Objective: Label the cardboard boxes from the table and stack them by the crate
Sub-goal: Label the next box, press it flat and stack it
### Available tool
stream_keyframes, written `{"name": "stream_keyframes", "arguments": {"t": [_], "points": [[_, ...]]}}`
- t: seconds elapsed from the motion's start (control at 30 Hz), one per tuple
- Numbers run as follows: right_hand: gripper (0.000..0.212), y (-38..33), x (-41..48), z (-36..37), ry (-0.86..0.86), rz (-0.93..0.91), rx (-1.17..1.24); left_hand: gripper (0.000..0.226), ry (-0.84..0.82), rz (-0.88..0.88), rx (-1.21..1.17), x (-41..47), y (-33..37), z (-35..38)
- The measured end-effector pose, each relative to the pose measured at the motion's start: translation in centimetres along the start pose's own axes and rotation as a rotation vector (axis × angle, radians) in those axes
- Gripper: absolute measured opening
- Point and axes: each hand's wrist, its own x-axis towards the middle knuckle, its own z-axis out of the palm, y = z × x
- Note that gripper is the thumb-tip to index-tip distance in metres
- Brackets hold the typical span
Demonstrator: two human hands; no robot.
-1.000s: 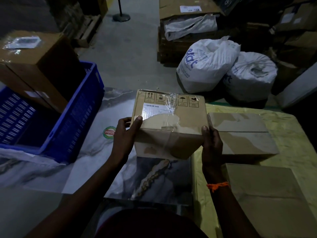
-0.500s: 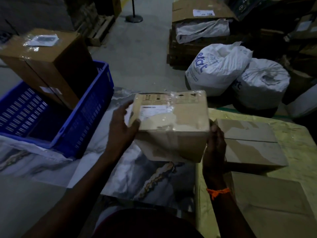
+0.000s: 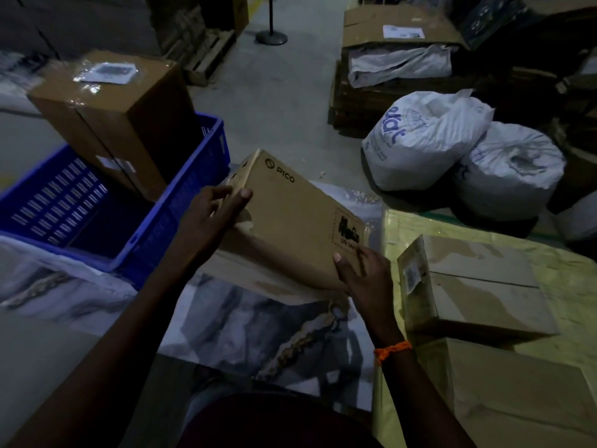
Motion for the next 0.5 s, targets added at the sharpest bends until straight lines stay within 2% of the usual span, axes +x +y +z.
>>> {"name": "stream_keyframes", "arguments": {"t": [0.07, 0.1, 0.17, 0.27, 0.4, 0.5], "points": [[0.093, 1.1, 0.3, -0.2, -0.015, 0.125, 0.083, 0.067, 0.008, -0.054, -0.057, 0.4, -1.0, -0.9], [0.094, 1.4, 0.4, -0.2, -0.028, 0.169, 0.133, 0.058, 0.020, -0.068, -0.069, 0.6, -1.4, -1.2], [0.075, 1.5, 0.2, -0.2, -0.070, 0.176, 0.217, 0.047, 0.047, -0.115, -0.126, 1.0, -2.3, -1.7], [0.043, 1.2, -0.3, -0.1, -0.067, 0.064, 0.230, 0.047, 0.058, -0.204, -0.289, 0.8, -3.8, -2.0], [0.041, 1.2, -0.3, -0.7, 0.000, 0.032, 0.219, 0.038, -0.008, -0.343, -0.313, -1.0, -5.9, -0.5], [0.043, 1.9, -0.2, -1.5, 0.030, 0.025, 0.195, 0.049, -0.055, -0.425, -0.274, -1.9, -7.2, 1.1]]}}
